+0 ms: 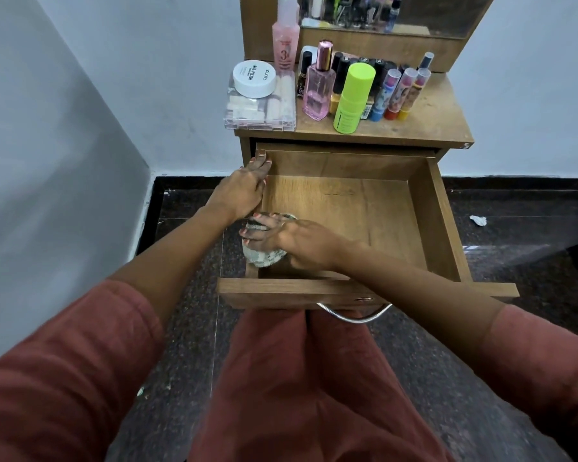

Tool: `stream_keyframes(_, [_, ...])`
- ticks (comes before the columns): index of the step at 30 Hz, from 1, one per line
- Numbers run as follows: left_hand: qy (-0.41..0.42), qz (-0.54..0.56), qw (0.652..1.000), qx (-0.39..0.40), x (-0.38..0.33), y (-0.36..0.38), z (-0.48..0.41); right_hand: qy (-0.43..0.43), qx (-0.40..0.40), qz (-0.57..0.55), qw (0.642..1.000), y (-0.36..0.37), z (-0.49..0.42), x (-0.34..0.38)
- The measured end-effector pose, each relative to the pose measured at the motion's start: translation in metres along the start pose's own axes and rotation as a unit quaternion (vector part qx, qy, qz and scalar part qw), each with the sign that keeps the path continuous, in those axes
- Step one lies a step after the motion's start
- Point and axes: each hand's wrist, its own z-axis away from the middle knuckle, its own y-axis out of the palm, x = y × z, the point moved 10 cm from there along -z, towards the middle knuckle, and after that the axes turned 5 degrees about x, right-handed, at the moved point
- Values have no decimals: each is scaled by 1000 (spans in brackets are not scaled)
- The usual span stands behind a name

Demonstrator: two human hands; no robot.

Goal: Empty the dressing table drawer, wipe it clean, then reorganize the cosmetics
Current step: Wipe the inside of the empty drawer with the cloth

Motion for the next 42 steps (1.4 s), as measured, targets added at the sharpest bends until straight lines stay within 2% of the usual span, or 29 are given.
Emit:
stream_keyframes(4, [1,-2,1000,3,0,0,1,-76,28,-15,997,10,3,16])
stream_keyframes(6, [2,-4,1000,4,-1,0,2,-87,45,-53,994,16,6,16])
stream_keyframes(10, [4,-2,1000,6,-2,1,2,-66,31,-163,984,13,17,9])
stream_keyframes(14, [-9,-26,999,16,-2,1,0,-37,-15,-164,986,6,32,-5])
stream_keyframes(16, [-17,-28,999,5,-4,-2,1,-15,-50,-217,975,2,43,-18])
stream_keyframes(18, [-13,-11,999,-32,-15,-7,6,42,-112,-311,943,-6,58,-40])
stream_keyframes(21, [-5,66,994,-93,-39,-15,18,145,-221,-471,842,-15,90,-77])
stream_keyframes(24, [-73,250,960,-101,-47,-6,28,189,-334,-546,744,-23,114,-103])
stream_keyframes(27, [-128,454,882,24,-75,31,38,197,-393,-567,696,-31,122,-111])
stream_keyframes(29, [-105,501,856,80,-105,41,46,207,-419,-532,706,-38,124,-111])
stream_keyframes(32, [-53,497,863,67,-129,33,46,220,-458,-408,758,-51,126,-103])
stream_keyframes(33, [-34,511,856,66,-135,32,45,217,-458,-370,779,-53,124,-99])
stream_keyframes(35, [-17,569,819,74,-144,35,42,210,-415,-334,820,-47,113,-91])
stream_keyframes(37, [-36,612,787,62,-138,37,41,195,-348,-377,836,-39,107,-84])
stream_keyframes(39, [-60,635,768,56,-133,39,38,155,-320,-472,807,-36,112,-84])
stream_keyframes(41, [-58,634,768,60,-131,36,34,155,-377,-544,733,-42,131,-101])
stream_keyframes(42, [-54,636,767,64,-131,34,31,186,-417,-557,694,-42,143,-115])
